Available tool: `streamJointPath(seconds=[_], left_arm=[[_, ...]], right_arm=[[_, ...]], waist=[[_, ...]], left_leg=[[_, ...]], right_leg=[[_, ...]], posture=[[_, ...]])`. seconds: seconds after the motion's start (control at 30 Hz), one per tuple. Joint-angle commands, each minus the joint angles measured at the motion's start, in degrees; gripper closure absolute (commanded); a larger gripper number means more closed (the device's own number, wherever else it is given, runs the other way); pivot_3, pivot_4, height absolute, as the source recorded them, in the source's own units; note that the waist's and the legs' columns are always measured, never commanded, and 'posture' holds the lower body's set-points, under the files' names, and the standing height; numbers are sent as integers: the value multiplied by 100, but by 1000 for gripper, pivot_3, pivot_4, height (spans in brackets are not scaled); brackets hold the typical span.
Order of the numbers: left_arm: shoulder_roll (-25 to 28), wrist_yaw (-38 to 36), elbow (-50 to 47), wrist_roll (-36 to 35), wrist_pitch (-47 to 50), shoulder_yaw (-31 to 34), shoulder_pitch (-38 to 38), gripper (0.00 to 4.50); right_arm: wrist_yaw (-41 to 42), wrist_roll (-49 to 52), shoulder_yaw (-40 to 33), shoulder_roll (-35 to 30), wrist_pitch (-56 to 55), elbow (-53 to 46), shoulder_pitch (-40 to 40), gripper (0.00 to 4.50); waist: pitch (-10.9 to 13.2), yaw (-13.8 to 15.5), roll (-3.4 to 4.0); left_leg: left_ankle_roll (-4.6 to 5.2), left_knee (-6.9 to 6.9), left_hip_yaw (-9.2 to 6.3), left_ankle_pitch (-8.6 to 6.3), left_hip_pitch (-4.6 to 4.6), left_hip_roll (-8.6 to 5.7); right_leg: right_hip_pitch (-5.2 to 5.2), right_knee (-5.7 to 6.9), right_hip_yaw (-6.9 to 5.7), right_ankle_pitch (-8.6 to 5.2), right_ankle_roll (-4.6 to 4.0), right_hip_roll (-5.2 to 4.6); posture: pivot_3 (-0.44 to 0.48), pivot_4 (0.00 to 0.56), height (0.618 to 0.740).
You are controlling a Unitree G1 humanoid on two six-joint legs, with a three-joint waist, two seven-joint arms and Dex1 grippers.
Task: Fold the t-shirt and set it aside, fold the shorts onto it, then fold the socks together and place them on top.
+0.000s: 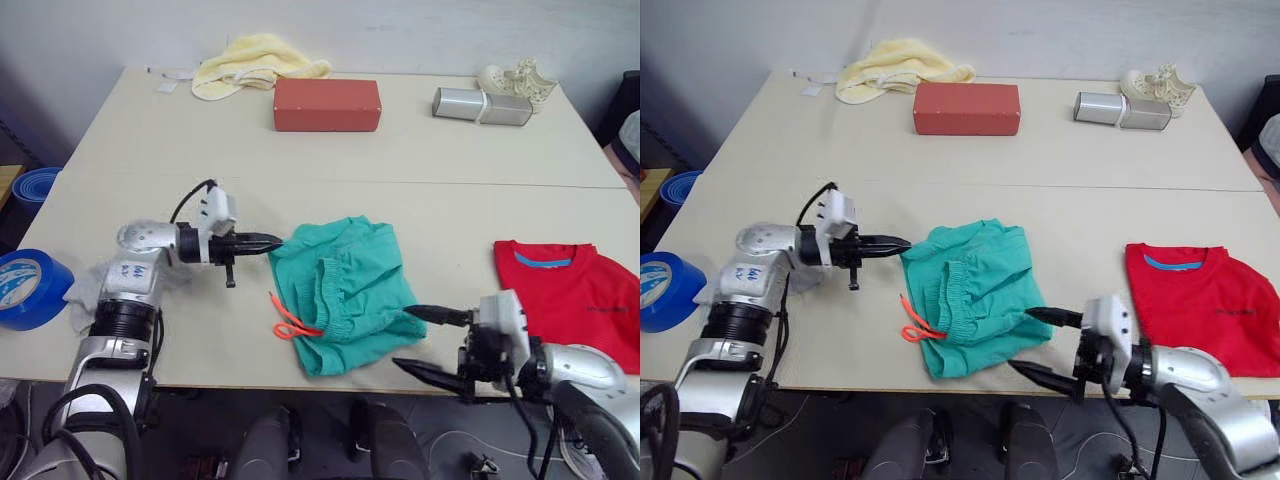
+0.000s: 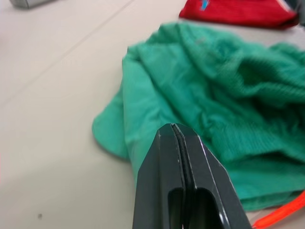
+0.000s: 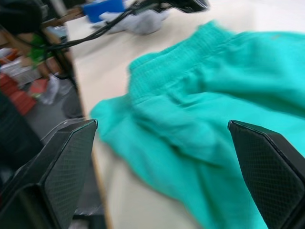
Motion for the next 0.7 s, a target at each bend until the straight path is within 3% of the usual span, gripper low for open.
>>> streamJointPath(seconds=[0.03, 0.2, 0.33, 0.47, 0.7], left_arm=[[-219, -87, -840, -535, 342, 41, -149, 4500], [-258, -19, -1063, -561, 460, 13, -104, 4500], [-879, -201, -1518, -78, -15, -1051, 84, 4500], [-1102, -23, -1239, 245, -548, -1291, 239, 4500], [-1116, 560, -970, 865, -761, -1506, 442, 4500]], right_arm=[[-292, 362, -412, 203, 219, 263, -320, 25], [-308, 449, -483, 233, 478, 297, -406, 25], [-1120, 1589, -573, -119, 2575, 1089, -1013, 25], [-1605, 2412, -635, 146, 3548, 1741, -1758, 25], [-1877, 1994, -163, 270, 4337, 2630, -2587, 25]], waist=[[0, 39, 0], [0, 68, 1], [0, 75, 1], [0, 34, 1], [-2, 44, 6]], left_leg=[[-1, 0, 0, 0, 0, 0], [16, -9, 1, 21, 0, 2], [32, 2, 5, 24, -5, -2], [45, 2, 7, 27, -9, -7], [36, -9, 7, 36, -24, 1]], right_leg=[[1, -1, 0, 1, -1, 0], [-6, 4, -4, -4, -10, 13], [-1, 3, -3, 0, -3, 8], [-4, -15, 4, 21, -3, -6], [-19, -12, -7, 15, -14, 8]], posture=[[0, 150, 740], [0, 150, 740], [0, 150, 740], [0, 150, 740], [0, 150, 740]])
